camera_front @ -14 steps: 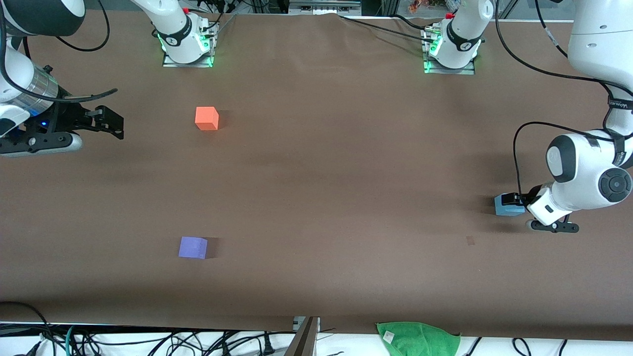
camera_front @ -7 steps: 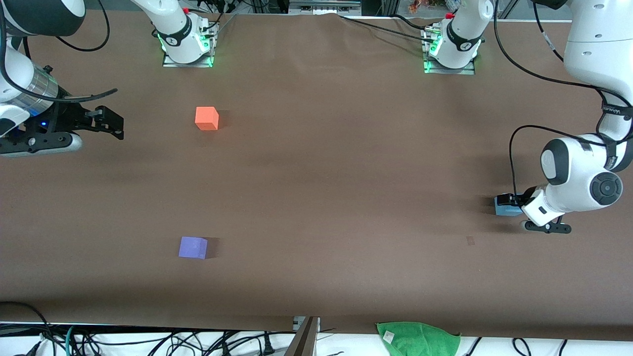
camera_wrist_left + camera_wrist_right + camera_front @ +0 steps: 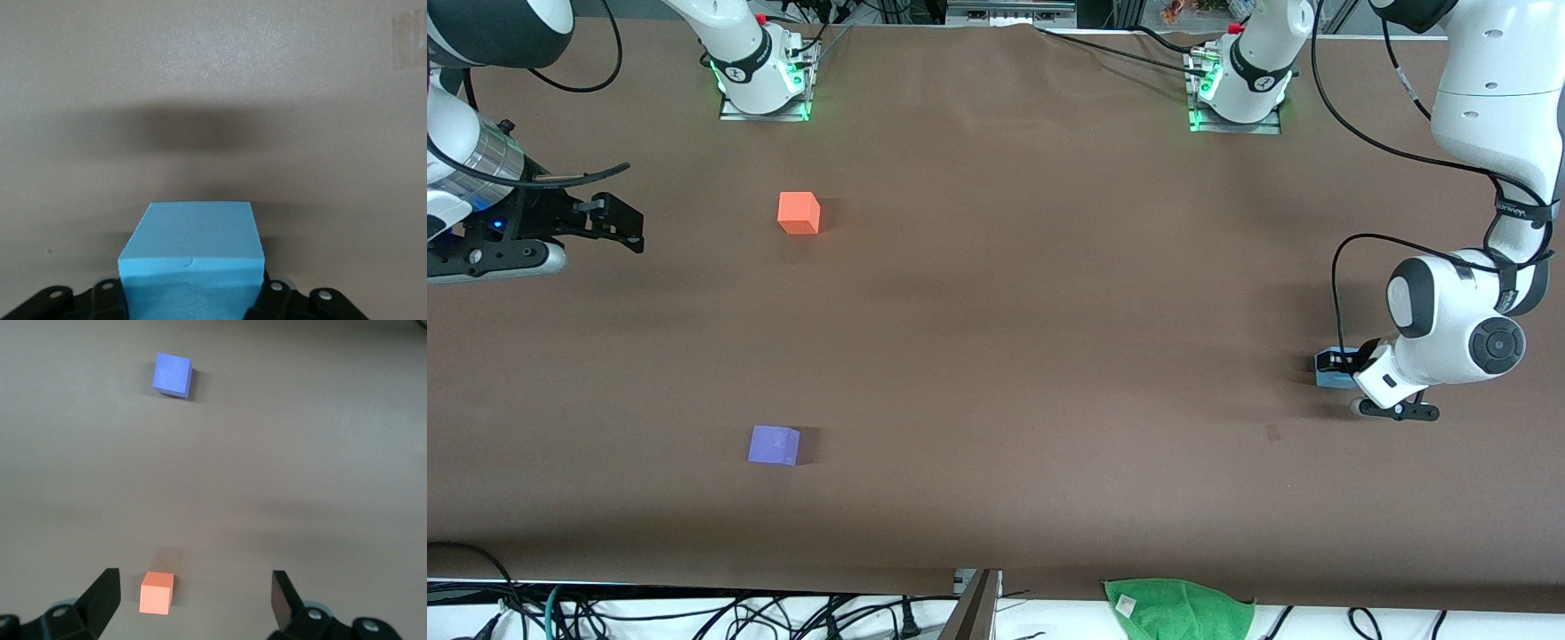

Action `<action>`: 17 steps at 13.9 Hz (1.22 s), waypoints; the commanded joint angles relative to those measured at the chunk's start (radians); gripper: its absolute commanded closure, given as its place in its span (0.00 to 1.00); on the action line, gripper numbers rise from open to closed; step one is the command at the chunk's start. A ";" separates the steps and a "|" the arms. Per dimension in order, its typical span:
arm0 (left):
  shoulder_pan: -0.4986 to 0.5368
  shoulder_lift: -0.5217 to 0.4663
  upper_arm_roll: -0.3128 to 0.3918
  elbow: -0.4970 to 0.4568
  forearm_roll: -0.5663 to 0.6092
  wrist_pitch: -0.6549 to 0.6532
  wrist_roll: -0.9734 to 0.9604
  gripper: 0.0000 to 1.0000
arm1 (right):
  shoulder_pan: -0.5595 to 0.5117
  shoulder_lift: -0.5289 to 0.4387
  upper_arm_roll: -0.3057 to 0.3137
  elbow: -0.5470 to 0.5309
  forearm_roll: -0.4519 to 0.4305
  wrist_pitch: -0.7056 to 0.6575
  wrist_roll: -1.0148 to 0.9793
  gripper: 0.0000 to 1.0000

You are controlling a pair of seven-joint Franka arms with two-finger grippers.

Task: Place blue block between orange and purple blocks
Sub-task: 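Lift the light-blue cube with the left gripper toward the table middle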

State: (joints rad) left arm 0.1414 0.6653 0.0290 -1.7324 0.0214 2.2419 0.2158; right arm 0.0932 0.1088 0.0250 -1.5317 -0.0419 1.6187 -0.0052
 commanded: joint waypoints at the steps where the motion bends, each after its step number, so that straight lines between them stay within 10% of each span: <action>1: 0.004 -0.010 -0.003 0.013 0.009 -0.001 0.016 0.90 | -0.007 -0.003 0.004 0.010 0.010 -0.002 -0.018 0.00; 5: -0.025 -0.104 -0.020 0.049 0.015 -0.109 0.002 0.89 | -0.001 -0.008 0.013 0.012 0.013 -0.010 -0.016 0.00; 10: -0.152 -0.142 -0.141 0.299 -0.032 -0.629 -0.137 0.93 | 0.000 -0.008 0.012 0.012 0.013 -0.007 -0.018 0.00; 17: -0.474 -0.066 -0.172 0.335 -0.179 -0.475 -0.481 0.96 | -0.001 -0.005 0.007 0.010 0.014 -0.002 -0.018 0.00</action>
State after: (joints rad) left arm -0.2627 0.5399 -0.1580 -1.4456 -0.1193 1.7080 -0.1762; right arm 0.0957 0.1074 0.0353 -1.5292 -0.0417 1.6195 -0.0059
